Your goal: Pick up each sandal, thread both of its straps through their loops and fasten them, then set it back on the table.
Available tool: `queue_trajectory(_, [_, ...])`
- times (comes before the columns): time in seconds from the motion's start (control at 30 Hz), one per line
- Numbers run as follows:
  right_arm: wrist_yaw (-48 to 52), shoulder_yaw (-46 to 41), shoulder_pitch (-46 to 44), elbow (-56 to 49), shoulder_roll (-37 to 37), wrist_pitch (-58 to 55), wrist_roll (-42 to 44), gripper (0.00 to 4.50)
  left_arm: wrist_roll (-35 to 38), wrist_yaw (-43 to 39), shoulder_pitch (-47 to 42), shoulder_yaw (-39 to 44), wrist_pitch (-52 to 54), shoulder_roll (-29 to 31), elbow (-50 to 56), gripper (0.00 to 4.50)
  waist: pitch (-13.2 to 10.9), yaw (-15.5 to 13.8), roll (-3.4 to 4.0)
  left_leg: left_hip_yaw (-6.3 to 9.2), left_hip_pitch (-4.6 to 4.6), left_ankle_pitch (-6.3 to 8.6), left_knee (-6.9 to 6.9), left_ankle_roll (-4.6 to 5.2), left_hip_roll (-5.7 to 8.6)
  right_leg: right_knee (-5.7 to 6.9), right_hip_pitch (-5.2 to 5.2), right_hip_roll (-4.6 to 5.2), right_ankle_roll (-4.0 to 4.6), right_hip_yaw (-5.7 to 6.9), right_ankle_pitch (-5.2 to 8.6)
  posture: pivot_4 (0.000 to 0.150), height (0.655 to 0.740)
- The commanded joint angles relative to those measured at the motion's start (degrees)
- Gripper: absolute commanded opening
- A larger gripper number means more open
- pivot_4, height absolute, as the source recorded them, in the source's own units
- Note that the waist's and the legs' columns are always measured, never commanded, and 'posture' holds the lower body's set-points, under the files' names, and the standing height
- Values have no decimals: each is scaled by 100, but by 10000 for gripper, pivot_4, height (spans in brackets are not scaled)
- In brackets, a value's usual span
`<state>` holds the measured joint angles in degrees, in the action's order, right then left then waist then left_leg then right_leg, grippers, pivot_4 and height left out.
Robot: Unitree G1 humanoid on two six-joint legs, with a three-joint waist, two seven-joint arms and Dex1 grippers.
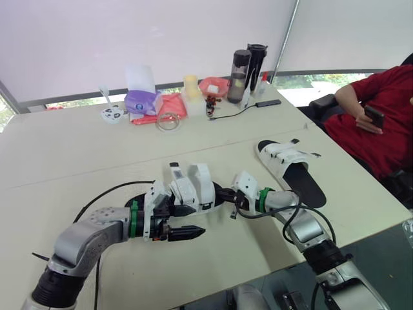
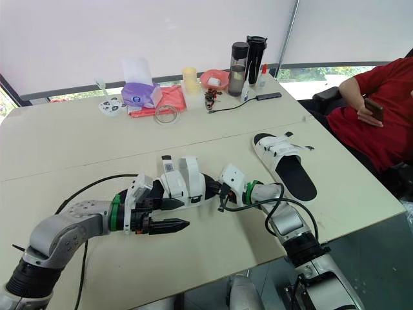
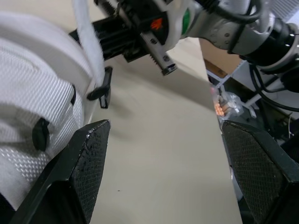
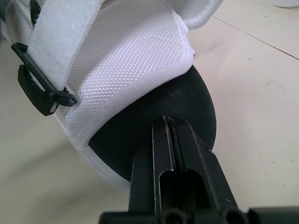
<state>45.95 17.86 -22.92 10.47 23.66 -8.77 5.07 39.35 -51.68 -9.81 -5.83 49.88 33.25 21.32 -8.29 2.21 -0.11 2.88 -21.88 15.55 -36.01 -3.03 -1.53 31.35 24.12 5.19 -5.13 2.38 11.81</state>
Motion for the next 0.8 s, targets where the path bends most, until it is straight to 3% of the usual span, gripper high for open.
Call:
queue_trajectory(0.03, [-81,369,397,978,150,-457,-581,0,67,146,-50,3,56,-63,93,39221,2,-5,-3,-1,1,0,0,0,3,3,2,-2,0,1,0,1500,7400])
queue_trajectory(0.8, [-112,357,365,996,120,-457,-590,0,-332,727,-494,-14,-209,-693,-566,39221,13,-40,-20,-45,34,0,-10,0,-2,8,-18,-7,1,1,0,1500,7400])
